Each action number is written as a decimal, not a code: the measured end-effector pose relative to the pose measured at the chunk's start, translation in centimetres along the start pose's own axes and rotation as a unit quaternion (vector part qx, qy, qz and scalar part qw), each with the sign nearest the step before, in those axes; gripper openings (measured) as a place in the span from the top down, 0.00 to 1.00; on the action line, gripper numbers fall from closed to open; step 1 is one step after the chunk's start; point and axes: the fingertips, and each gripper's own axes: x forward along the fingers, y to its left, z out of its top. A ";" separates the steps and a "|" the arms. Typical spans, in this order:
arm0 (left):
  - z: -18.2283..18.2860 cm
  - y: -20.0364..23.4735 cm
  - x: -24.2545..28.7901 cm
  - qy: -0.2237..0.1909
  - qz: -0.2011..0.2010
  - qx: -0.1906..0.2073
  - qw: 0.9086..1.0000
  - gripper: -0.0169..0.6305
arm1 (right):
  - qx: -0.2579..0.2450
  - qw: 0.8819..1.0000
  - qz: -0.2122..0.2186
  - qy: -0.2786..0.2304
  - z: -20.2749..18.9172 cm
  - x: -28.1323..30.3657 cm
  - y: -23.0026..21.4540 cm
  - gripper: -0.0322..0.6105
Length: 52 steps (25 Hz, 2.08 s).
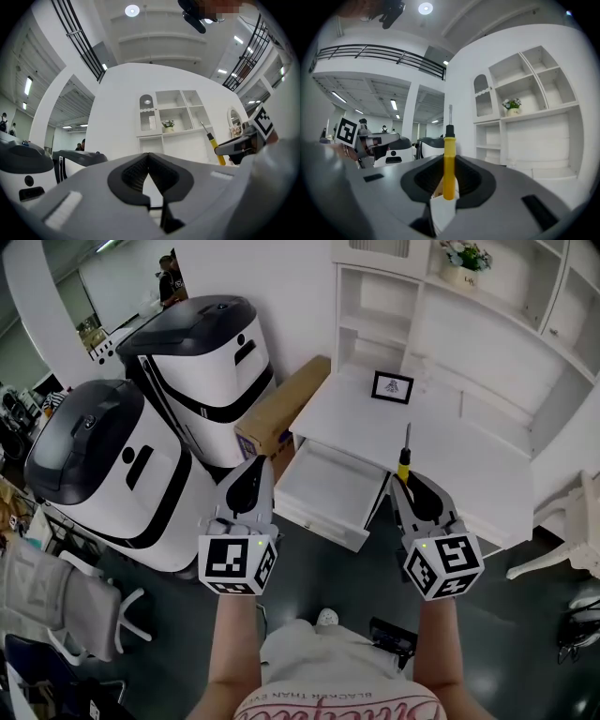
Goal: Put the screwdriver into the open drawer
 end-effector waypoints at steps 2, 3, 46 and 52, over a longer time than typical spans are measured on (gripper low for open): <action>-0.2 0.1 0.5 0.005 0.005 0.001 1.000 0.96 | 0.002 1.000 0.005 0.006 -0.5 0.6 -0.4 0.83; -0.3 0.2 0.6 0.006 0.008 0.002 1.000 0.96 | 0.003 1.000 0.007 0.008 -0.7 0.9 -0.6 0.83; -13.7 10.8 15.9 0.105 0.004 -0.040 0.994 0.96 | 0.045 0.960 0.063 0.269 -20.5 20.1 -0.8 0.83; -16.5 11.7 17.4 0.128 0.001 -0.048 0.991 0.96 | 0.057 0.948 0.075 0.306 -23.7 22.0 -0.7 0.83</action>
